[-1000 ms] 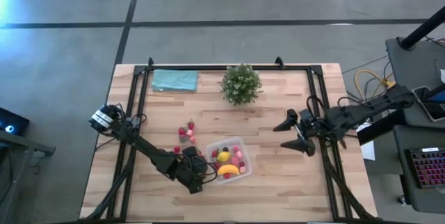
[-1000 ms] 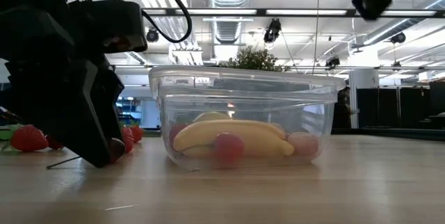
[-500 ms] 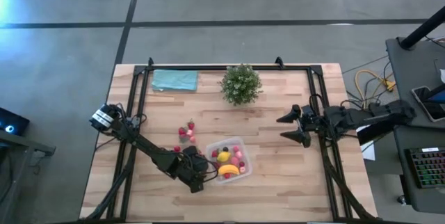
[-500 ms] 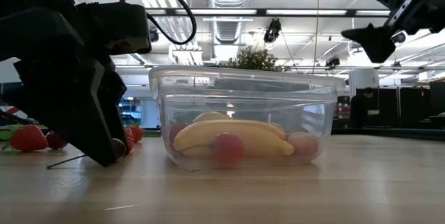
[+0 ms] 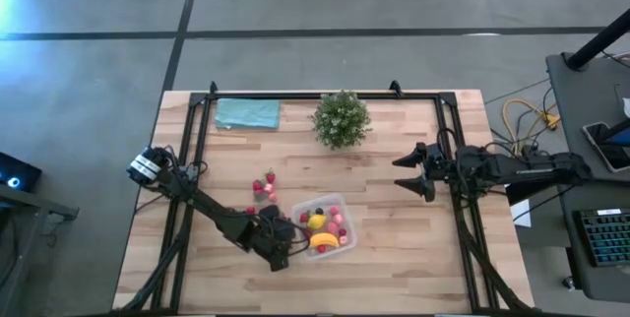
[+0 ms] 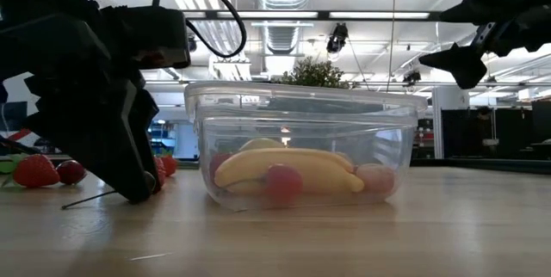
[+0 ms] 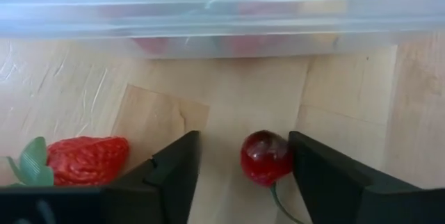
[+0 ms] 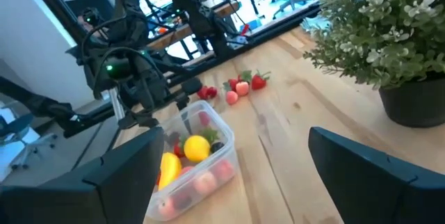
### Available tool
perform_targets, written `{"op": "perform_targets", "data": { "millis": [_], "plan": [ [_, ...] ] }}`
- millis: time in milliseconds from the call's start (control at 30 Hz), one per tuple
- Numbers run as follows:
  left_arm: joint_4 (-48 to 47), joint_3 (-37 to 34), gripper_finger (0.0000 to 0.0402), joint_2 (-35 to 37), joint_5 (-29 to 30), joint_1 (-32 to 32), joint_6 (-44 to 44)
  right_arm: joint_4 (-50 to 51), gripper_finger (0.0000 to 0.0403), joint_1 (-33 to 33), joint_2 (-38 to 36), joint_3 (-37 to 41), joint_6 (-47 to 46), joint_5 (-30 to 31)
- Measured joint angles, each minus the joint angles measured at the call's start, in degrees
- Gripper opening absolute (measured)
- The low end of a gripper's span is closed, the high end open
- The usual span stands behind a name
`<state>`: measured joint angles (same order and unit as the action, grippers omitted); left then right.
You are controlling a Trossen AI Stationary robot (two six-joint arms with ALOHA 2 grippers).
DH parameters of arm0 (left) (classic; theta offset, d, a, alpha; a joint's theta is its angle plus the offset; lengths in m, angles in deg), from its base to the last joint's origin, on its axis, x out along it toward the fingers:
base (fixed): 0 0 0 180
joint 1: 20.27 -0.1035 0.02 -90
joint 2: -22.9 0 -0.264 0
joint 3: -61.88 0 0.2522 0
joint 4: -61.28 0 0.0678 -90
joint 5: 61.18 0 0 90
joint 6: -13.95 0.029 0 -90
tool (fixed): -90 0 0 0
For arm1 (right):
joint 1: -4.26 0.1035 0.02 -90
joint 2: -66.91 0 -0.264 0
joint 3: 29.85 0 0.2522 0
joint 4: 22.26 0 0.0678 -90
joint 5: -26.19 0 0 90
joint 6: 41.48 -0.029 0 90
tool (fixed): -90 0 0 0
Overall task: Pick and placing Produce into tupperware
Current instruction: Put the red cherry into the transparent bin
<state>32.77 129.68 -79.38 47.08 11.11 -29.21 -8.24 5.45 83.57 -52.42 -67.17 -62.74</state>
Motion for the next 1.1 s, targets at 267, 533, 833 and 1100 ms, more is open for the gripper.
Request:
{"op": "perform_targets", "data": {
  "millis": [267, 533, 833, 1100],
  "plan": [
    [0.06, 0.00, 0.0155, 0.00, -1.31, 0.00, 0.09, -1.69, 0.0346, 0.00, 0.08, 1.52, -0.30, 0.10],
    [-0.76, 0.11, 0.0111, 0.03, -3.18, -0.01, 0.07, -12.36, 0.0348, 0.00, 1.43, 6.67, -1.68, 0.25],
    [-4.35, 0.00, 0.0077, 3.59, -8.75, 0.33, -0.10, -12.55, 0.0350, 0.00, 1.49, 7.97, -3.89, 0.47],
    [-11.79, 1.55, 0.0075, 7.72, -6.59, -0.61, 0.29, -12.54, 0.0345, 0.00, 1.53, 7.97, -3.89, 0.47]
  ]
}}
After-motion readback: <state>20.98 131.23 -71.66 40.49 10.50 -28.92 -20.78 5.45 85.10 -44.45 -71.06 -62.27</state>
